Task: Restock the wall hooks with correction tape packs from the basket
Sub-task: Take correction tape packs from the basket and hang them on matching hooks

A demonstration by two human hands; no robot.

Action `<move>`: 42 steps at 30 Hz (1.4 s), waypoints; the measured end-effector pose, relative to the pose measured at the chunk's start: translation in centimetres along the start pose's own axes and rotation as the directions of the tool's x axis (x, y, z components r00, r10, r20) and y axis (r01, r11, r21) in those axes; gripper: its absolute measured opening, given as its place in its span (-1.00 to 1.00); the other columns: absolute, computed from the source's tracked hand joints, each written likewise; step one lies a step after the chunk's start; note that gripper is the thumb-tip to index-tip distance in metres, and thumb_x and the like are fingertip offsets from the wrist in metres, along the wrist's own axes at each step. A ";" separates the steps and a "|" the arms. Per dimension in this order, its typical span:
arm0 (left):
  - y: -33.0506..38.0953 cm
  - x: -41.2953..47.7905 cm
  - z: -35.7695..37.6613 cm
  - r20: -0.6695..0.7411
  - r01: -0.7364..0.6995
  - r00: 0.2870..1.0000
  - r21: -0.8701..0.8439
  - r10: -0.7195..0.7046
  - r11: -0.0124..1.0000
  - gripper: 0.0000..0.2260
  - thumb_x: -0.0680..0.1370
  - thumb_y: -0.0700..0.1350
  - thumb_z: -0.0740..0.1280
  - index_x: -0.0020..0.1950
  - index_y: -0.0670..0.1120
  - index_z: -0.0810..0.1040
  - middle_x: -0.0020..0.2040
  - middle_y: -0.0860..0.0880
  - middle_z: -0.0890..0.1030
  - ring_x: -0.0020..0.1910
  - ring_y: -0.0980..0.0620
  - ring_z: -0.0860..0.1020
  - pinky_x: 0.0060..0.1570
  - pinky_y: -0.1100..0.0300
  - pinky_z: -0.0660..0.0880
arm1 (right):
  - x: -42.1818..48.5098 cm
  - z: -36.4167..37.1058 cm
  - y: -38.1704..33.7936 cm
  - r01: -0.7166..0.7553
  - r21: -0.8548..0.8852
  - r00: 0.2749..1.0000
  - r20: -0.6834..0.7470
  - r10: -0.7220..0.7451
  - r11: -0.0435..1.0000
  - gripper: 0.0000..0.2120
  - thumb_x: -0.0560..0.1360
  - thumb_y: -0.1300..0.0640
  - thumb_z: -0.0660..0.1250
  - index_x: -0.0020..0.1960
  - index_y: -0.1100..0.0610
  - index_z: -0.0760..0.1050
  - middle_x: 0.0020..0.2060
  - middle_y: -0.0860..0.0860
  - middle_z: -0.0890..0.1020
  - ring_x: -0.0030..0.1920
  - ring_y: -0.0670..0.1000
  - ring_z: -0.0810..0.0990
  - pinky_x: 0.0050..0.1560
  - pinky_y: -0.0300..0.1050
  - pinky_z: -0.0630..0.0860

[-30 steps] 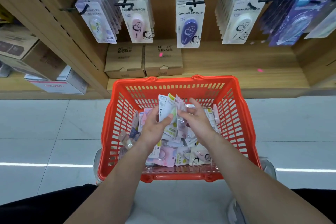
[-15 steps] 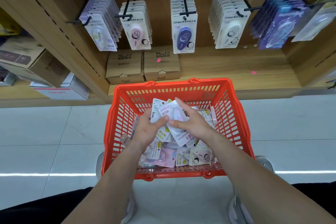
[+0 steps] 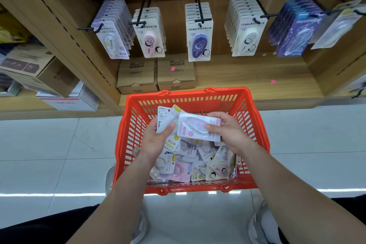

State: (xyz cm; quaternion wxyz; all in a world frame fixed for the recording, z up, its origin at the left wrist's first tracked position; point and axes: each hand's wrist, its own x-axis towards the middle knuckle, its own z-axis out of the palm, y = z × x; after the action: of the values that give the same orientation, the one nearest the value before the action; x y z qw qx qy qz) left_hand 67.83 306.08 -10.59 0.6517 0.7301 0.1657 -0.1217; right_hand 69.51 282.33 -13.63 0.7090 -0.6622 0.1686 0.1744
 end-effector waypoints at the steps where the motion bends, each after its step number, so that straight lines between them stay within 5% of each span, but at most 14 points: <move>1: 0.0 0.1 -0.3 -0.002 -0.008 1.000 0.002 0.008 1.000 -0.77 0.60 -0.02 0.44 0.25 0.08 0.61 0.08 0.07 0.73 0.08 0.01 0.71 0.16 -0.14 0.62 | 0.1 -0.3 -0.1 0.019 -0.040 0.999 0.031 -0.018 0.999 -0.64 0.43 0.33 0.56 0.13 0.02 0.63 0.07 0.12 0.72 0.07 0.14 0.71 0.04 -0.01 0.65; 6: 0.3 0.2 -0.8 0.136 -0.050 0.990 0.097 0.037 0.994 -0.72 0.60 -0.04 0.44 0.31 0.06 0.58 0.12 0.12 0.72 0.10 0.09 0.69 0.18 -0.02 0.60 | 0.5 0.3 -0.8 0.029 -0.182 0.987 0.163 0.001 0.983 -0.44 0.38 0.29 0.61 0.24 -0.15 0.57 0.16 0.10 0.66 0.13 0.09 0.70 0.11 0.04 0.67; 11: -0.1 0.2 -0.1 0.179 0.012 0.983 0.112 -0.032 0.994 -0.74 0.56 0.06 0.47 0.25 0.18 0.62 0.15 0.11 0.71 0.16 0.01 0.68 0.20 -0.10 0.60 | 0.4 1.2 -1.2 0.014 -0.051 0.997 -0.070 -0.017 0.999 -0.50 0.34 0.20 0.66 0.18 0.08 0.52 0.05 0.10 0.71 -0.03 0.07 0.73 -0.05 -0.06 0.66; 15: -0.6 -0.3 1.7 0.075 0.044 0.996 -0.020 -0.042 0.999 -0.76 0.60 -0.03 0.43 0.26 0.13 0.60 0.14 0.08 0.72 0.14 0.02 0.68 0.19 -0.04 0.61 | 0.0 3.2 -0.2 -0.028 0.045 0.973 -0.227 0.038 0.999 -0.63 0.47 0.00 0.57 0.15 0.12 0.54 0.00 0.06 0.74 -0.06 0.04 0.74 -0.14 -0.01 0.67; 20: -0.8 -0.7 2.8 0.042 0.024 0.999 -0.049 -0.022 0.999 -0.75 0.63 0.00 0.38 0.32 0.13 0.59 0.16 0.09 0.70 0.20 0.01 0.65 0.27 -0.13 0.56 | -0.5 4.9 -0.1 0.040 0.069 0.992 -0.125 -0.031 0.997 -0.22 0.55 0.10 0.49 0.61 -0.10 0.11 0.23 -0.09 0.65 0.18 -0.06 0.66 0.25 0.13 0.61; 24: -0.8 -1.0 3.4 0.117 0.019 0.993 -0.027 -0.016 0.999 -0.78 0.67 0.00 0.32 0.30 0.19 0.59 0.18 0.17 0.68 0.23 0.09 0.62 0.32 -0.04 0.52 | -0.4 4.0 -0.7 -0.033 0.119 0.998 -0.057 0.040 0.992 -0.05 0.53 0.17 0.51 0.66 -0.15 -0.05 0.25 -0.08 0.65 0.25 0.03 0.64 0.31 0.21 0.56; 27: -0.1 -1.0 3.9 0.126 0.100 0.988 -0.072 -0.090 0.992 -0.81 0.70 0.00 0.25 0.22 0.19 0.62 0.07 0.26 0.70 0.21 0.10 0.63 0.35 -0.06 0.49 | -0.3 3.7 -0.6 -0.045 0.165 0.995 -0.077 0.058 0.985 -0.10 0.53 0.18 0.50 0.65 -0.05 0.01 0.20 -0.10 0.65 0.23 0.02 0.64 0.29 0.14 0.56; 30: 0.4 -0.9 4.0 0.133 0.170 0.980 -0.147 -0.151 0.974 -0.68 0.72 -0.10 0.18 0.03 0.21 0.69 0.03 0.12 0.75 0.15 -0.04 0.67 0.26 -0.12 0.54 | -0.3 3.7 -0.3 -0.059 0.201 0.994 -0.083 0.077 0.978 -0.18 0.53 0.17 0.50 0.61 -0.05 0.10 0.23 -0.04 0.66 0.20 0.08 0.67 0.23 0.25 0.60; 33: 0.4 -0.8 3.9 0.134 0.189 0.977 -0.158 -0.169 0.969 -0.69 0.73 -0.12 0.14 0.16 0.16 0.65 0.14 -0.05 0.73 0.17 -0.18 0.67 0.22 -0.23 0.57 | -0.4 3.5 -0.2 -0.054 0.211 0.991 -0.109 0.078 0.976 -0.41 0.56 0.21 0.46 0.48 0.03 0.26 0.17 0.03 0.68 0.10 0.08 0.72 0.06 0.17 0.67; 36: 0.2 -0.8 3.9 0.099 0.193 0.978 -0.120 -0.182 0.974 -0.75 0.68 0.11 0.19 0.26 0.30 0.60 0.36 0.09 0.61 0.38 -0.03 0.54 0.40 -0.18 0.45 | -0.4 3.1 -0.2 -0.038 0.185 0.987 -0.148 0.066 0.982 -0.40 0.54 0.21 0.47 0.48 0.01 0.28 0.14 -0.03 0.68 0.11 0.03 0.70 0.01 0.04 0.66; 39: -0.2 -0.2 3.8 0.062 0.197 0.979 -0.087 -0.192 0.976 -0.47 0.59 0.32 0.18 0.54 0.19 0.38 0.53 0.19 0.36 0.52 0.10 0.30 0.56 -0.14 0.21 | -0.7 2.6 -0.5 -0.038 0.128 0.986 -0.157 0.058 0.991 -0.47 0.50 0.24 0.51 0.37 0.01 0.38 0.10 -0.06 0.69 0.06 0.01 0.71 -0.03 -0.04 0.65; 42: 0.8 -0.8 4.3 0.092 0.135 0.988 -0.089 -0.127 0.987 -0.55 0.70 0.17 0.12 0.59 0.13 0.34 0.52 0.23 0.32 0.51 0.17 0.27 0.56 0.07 0.09 | -1.2 2.7 -0.6 -0.060 0.093 0.992 -0.109 0.070 0.994 -0.76 0.51 0.24 0.50 0.14 0.06 0.59 0.00 0.01 0.76 -0.07 0.02 0.75 -0.15 -0.12 0.66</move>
State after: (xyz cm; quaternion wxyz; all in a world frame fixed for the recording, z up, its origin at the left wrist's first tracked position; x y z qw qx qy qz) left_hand 67.57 301.67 -10.10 0.6829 0.6797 0.1908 -0.1876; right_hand 68.78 284.95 -12.41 0.7213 -0.6327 0.2373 0.1521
